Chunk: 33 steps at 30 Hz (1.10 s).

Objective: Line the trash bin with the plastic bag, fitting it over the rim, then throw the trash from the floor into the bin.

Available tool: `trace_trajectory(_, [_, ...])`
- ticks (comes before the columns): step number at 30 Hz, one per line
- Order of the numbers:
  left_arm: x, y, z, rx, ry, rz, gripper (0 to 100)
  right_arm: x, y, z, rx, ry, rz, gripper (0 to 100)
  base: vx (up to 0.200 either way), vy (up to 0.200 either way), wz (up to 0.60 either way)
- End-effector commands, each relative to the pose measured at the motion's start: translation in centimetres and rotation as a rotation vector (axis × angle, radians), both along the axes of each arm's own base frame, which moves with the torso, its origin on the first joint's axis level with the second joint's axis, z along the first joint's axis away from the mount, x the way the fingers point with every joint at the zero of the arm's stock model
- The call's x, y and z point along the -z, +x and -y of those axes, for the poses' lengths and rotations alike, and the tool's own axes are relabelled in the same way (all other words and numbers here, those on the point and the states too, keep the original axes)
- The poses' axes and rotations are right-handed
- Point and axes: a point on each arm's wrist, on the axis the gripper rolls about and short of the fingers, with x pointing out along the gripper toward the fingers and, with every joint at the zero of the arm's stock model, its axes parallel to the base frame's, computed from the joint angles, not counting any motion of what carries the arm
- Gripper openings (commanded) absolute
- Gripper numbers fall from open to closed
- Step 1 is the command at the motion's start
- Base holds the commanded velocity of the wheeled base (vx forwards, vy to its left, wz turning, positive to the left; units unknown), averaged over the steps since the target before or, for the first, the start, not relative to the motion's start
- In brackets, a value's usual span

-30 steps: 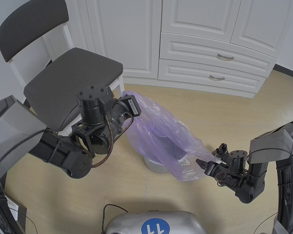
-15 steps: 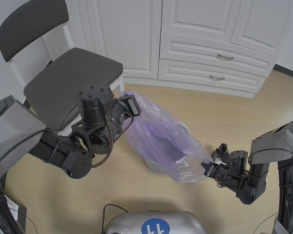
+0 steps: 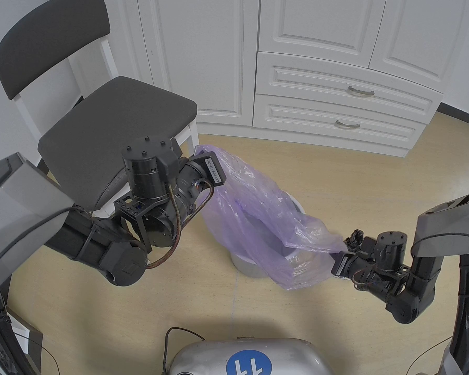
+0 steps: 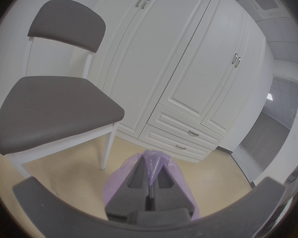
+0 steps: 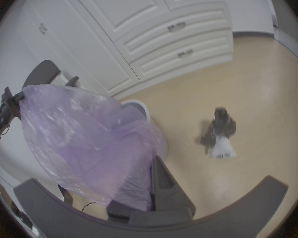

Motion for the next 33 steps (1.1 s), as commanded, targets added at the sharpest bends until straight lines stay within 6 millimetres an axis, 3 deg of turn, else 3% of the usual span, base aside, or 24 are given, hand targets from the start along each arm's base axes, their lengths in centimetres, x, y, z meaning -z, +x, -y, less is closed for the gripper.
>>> trace_trajectory(1, [-0.2, 0.0, 0.0, 0.0, 0.0, 0.001, 0, -7.1, 0.1, 1.3, 0.009, -0.044, 0.246, 0, 0.0, 0.0, 0.0])
trace_trajectory(3, [-0.1, -0.1, 0.0, 0.0, 0.003, 0.001, 0, -10.2, -0.1, 1.5, 0.006, -0.07, 0.249, 0, 0.0, 0.0, 0.0])
trace_trajectory(4, [-0.2, -0.1, 0.0, 0.0, 0.003, 0.002, 0, -10.6, -0.1, 1.5, 0.006, -0.072, 0.246, 0, 0.0, 0.0, 0.0])
trace_trajectory(7, [-0.3, -0.3, -0.1, 0.001, 0.008, 0.005, 0, -16.2, -0.1, 1.5, -0.001, -0.099, 0.151, 0, 0.0, 0.0, 0.0])
trace_trajectory(8, [-0.3, -0.3, -0.1, 0.001, 0.008, 0.005, 0, -16.2, -0.1, 1.5, -0.001, -0.099, 0.151, 0, 0.0, 0.0, 0.0])
trace_trajectory(9, [-0.6, -0.6, -0.3, 0.002, 0.01, 0.007, 0, -18.5, 0.4, 1.3, 0.002, -0.111, 0.086, 0, 0.0, 0.0, 0.0])
trace_trajectory(10, [-0.7, -0.9, -0.4, 0.004, 0.013, 0.008, 0, -19.1, 0.7, 1.1, 0.002, -0.124, 0.05, 0, 0.0, 0.0, 0.0])
trace_trajectory(17, [-1.6, -1.9, -1.0, 0.008, 0.05, -0.009, 0, -18.7, 0.1, 0.8, -0.02, -0.161, 0.121, 0, 0.0, 0.0, 0.0])
trace_trajectory(19, [-1.9, -2.1, -1.1, 0.008, 0.054, -0.013, 0, -18.1, -0.2, 1.3, -0.006, -0.287, 0.213, 0, 0.0, 0.0, 0.0])
trace_trajectory(24, [-1.6, -2.3, -1.2, 0.009, 0.066, -0.021, 0, -18.3, -0.3, 1.6, 0.057, -0.373, 0.233, 0, 0.0, 0.0, 0.0])
trace_trajectory(30, [-1.9, -3.8, -2.3, 0.013, 0.162, -0.017, 0, -18.7, -2.3, 3.3, 0.087, -0.529, 0.261, 0, 0.0, 0.0, 0.0])
trace_trajectory(33, [-2.1, -4.6, -2.9, 0.012, 0.205, -0.004, 0, -17.5, -3.2, 3.5, 0.073, -0.595, 0.252, 0, 0.0, 0.0, 0.0])
